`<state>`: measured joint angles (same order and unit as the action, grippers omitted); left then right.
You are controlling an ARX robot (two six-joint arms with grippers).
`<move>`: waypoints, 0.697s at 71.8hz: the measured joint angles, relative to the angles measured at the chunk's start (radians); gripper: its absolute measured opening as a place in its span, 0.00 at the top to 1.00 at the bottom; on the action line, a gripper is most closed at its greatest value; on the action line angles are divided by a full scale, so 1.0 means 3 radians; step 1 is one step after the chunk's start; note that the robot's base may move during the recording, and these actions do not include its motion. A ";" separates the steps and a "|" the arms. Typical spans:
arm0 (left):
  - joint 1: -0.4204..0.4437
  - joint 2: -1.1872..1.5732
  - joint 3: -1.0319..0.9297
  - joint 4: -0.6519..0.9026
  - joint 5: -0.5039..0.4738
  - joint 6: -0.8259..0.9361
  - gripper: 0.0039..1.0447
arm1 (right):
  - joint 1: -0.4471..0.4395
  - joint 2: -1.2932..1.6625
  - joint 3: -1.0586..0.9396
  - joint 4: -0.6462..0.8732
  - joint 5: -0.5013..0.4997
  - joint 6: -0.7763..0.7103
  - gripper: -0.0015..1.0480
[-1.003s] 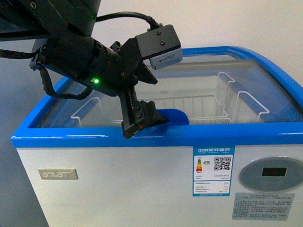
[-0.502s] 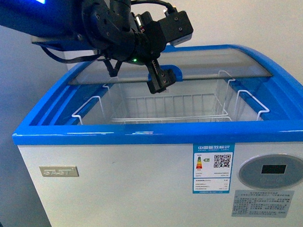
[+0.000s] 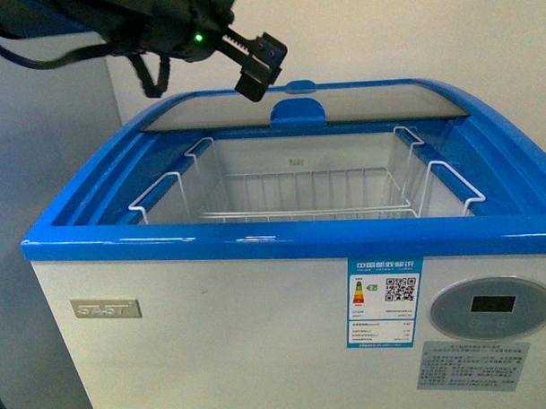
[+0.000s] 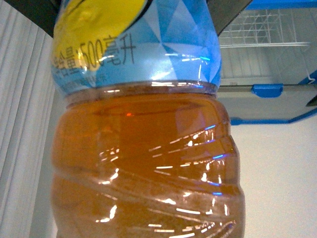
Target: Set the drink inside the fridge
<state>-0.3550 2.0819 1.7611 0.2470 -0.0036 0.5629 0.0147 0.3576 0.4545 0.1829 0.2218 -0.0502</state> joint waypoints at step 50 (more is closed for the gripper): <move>0.0718 -0.4608 -0.4672 0.0291 -0.0444 -0.1846 0.62 | -0.0019 0.0051 0.0065 -0.0209 -0.0056 0.0048 0.62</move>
<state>-0.1394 0.6994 0.3595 0.3344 -0.1368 0.0090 0.0090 0.3729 0.4740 0.1204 0.2050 -0.0357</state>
